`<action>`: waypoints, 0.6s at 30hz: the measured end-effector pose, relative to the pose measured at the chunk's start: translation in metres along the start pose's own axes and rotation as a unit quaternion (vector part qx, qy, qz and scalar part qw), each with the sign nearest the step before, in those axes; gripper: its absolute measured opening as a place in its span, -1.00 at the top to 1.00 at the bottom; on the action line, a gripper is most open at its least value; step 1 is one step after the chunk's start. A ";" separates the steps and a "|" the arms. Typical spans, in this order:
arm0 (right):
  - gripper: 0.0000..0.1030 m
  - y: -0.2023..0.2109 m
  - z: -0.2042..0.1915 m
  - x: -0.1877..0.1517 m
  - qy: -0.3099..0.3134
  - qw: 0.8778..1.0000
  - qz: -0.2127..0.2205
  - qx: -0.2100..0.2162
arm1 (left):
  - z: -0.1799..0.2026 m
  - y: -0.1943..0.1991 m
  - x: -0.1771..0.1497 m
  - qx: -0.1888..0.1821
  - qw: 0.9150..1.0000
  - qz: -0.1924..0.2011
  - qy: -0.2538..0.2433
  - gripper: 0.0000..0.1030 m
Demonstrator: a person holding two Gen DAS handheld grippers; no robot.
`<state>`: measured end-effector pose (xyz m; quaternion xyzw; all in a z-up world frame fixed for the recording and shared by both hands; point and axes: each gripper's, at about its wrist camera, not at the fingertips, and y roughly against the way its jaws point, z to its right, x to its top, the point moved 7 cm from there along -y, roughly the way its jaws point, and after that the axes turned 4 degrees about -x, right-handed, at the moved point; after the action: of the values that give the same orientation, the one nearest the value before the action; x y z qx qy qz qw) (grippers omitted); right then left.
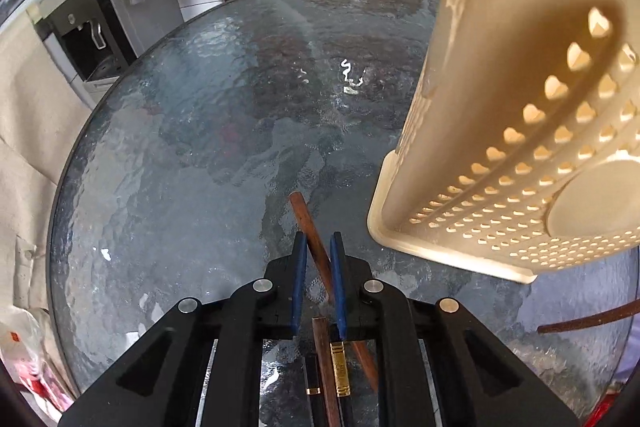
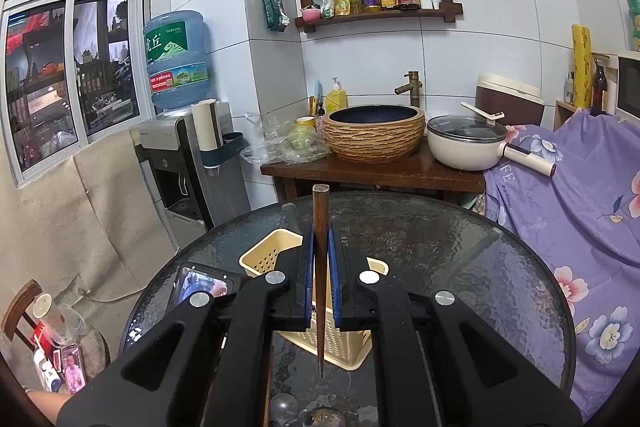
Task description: Organize utensils
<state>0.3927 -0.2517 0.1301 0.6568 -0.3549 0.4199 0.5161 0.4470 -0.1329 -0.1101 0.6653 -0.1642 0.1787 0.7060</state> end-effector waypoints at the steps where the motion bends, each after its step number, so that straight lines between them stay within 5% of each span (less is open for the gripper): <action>1: 0.85 0.000 0.000 0.000 0.000 1.000 0.000 0.000 | 0.001 0.001 -0.002 0.002 1.000 0.005 -0.002 0.78; 9: 0.85 0.000 0.000 0.000 0.000 1.000 0.000 0.000 | -0.005 0.008 -0.007 -0.046 0.998 0.022 0.035 0.87; 18: 0.85 0.003 0.002 -0.002 -0.003 1.000 0.003 0.001 | -0.012 0.065 0.004 -0.109 0.988 0.097 0.054 0.88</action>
<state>0.3896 -0.2543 0.1297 0.6574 -0.3577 0.4200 0.5133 0.4197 -0.1175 -0.0519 0.5548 -0.2083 0.2630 0.7613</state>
